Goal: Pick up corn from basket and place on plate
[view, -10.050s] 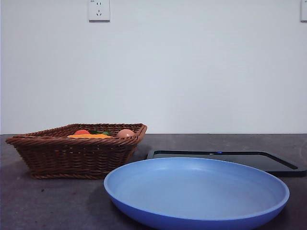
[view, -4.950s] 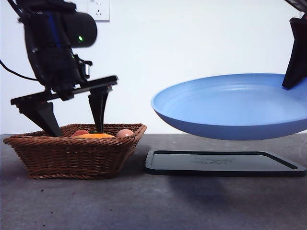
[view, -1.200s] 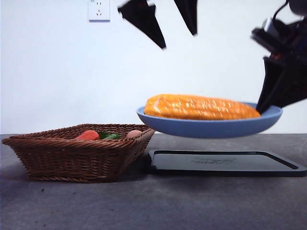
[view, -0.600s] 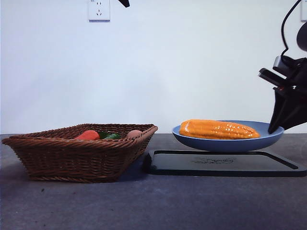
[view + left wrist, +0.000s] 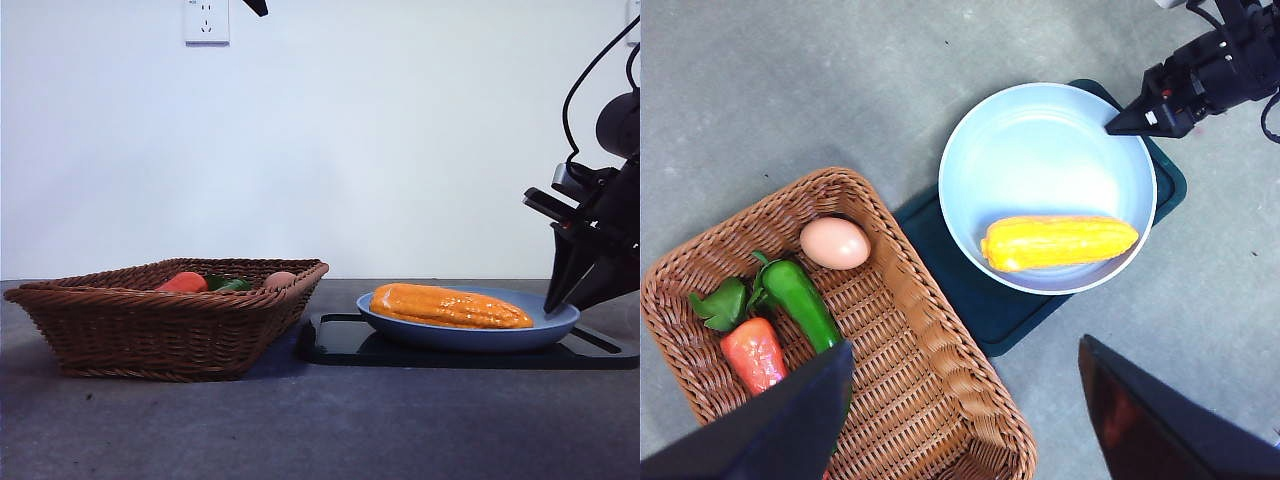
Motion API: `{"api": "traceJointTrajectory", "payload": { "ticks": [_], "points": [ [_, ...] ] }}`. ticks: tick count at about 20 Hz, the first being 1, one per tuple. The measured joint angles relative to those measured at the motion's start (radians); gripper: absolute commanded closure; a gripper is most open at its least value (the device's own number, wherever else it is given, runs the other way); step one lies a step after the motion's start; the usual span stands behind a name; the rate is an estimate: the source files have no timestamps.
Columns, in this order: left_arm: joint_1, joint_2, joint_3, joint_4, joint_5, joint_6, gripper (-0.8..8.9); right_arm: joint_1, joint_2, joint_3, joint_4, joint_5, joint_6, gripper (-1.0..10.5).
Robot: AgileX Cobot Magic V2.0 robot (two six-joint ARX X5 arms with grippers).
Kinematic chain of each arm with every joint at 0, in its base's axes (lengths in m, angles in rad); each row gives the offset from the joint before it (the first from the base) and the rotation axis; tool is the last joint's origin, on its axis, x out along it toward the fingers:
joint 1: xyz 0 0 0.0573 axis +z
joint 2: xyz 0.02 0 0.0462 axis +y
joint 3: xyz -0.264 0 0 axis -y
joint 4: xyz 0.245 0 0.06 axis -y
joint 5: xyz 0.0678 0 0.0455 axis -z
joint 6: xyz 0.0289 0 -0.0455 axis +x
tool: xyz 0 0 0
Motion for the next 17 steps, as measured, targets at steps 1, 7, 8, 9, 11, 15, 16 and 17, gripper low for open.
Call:
{"api": "traceJointTrajectory", "payload": {
  "ticks": [1,7,8,9,11,15,16,17],
  "points": [
    [0.0,0.0,0.0,0.0,0.0,0.0,4.48,0.0,0.0,0.0,0.0,0.0,0.0,7.4],
    [0.0,0.0,0.0,-0.005,0.0,0.0,4.49,-0.003,-0.047,0.0,-0.036,0.0,0.0,7.3],
    [0.0,0.0,0.0,-0.008,0.0,0.0,4.49,-0.003,-0.086,0.0,-0.056,0.0,0.0,7.3],
    [0.0,0.0,0.0,-0.008,0.0,0.0,4.49,-0.003,-0.135,0.0,-0.077,-0.001,-0.005,7.3],
    [0.004,0.0,0.0,-0.015,0.0,0.0,4.5,-0.003,-0.243,0.001,-0.14,-0.003,-0.019,7.3],
    [0.006,0.0,0.0,-0.032,0.0,0.0,4.83,0.045,-0.489,0.001,-0.327,-0.012,-0.076,7.3],
    [0.006,0.0,0.0,-0.032,0.0,0.0,5.08,0.065,-0.549,0.002,-0.375,-0.015,-0.093,7.4],
    [0.006,0.0,0.0,-0.032,0.0,0.0,5.33,0.083,-0.603,0.002,-0.422,-0.015,-0.108,7.6]
  ]
}}
